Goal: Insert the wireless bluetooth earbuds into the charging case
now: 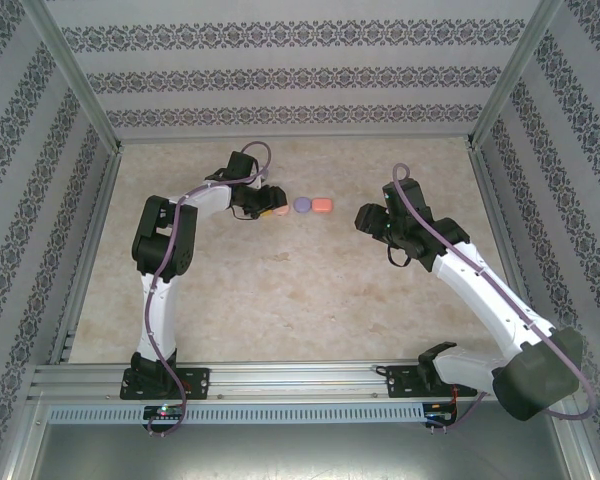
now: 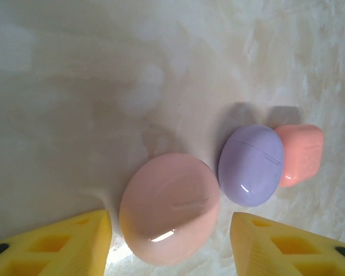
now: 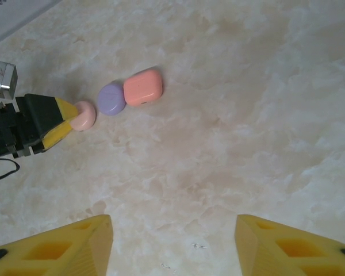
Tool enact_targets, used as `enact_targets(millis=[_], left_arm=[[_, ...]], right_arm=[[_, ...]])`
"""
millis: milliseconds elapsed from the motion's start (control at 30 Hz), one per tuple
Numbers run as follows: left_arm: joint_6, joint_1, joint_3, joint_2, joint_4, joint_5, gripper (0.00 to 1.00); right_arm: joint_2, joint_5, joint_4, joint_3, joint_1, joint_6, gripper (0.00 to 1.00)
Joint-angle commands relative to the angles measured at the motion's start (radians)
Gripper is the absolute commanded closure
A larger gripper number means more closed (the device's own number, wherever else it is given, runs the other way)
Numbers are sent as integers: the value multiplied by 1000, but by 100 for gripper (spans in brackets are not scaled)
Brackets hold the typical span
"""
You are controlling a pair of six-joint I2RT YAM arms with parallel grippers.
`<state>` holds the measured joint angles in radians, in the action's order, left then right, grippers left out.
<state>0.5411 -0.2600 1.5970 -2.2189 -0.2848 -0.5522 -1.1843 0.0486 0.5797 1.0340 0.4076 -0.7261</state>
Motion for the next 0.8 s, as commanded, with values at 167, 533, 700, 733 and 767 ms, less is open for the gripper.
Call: enact_targets(millis=[167, 533, 700, 733, 767], left_arm=[[-136, 52, 0, 174, -139, 172, 0], [-247, 59, -277, 574, 71, 364, 0], [-335, 60, -584, 822, 354, 485, 0], [-380, 60, -643, 864, 404, 498, 0], [-419, 60, -688, 905, 432, 508, 0]], right_arm=[[53, 50, 24, 34, -13, 26, 2], [102, 334, 12, 15, -93, 116, 2], [135, 404, -228, -151, -189, 156, 2], [132, 410, -277, -181, -204, 192, 2], [126, 415, -311, -198, -216, 223, 2]])
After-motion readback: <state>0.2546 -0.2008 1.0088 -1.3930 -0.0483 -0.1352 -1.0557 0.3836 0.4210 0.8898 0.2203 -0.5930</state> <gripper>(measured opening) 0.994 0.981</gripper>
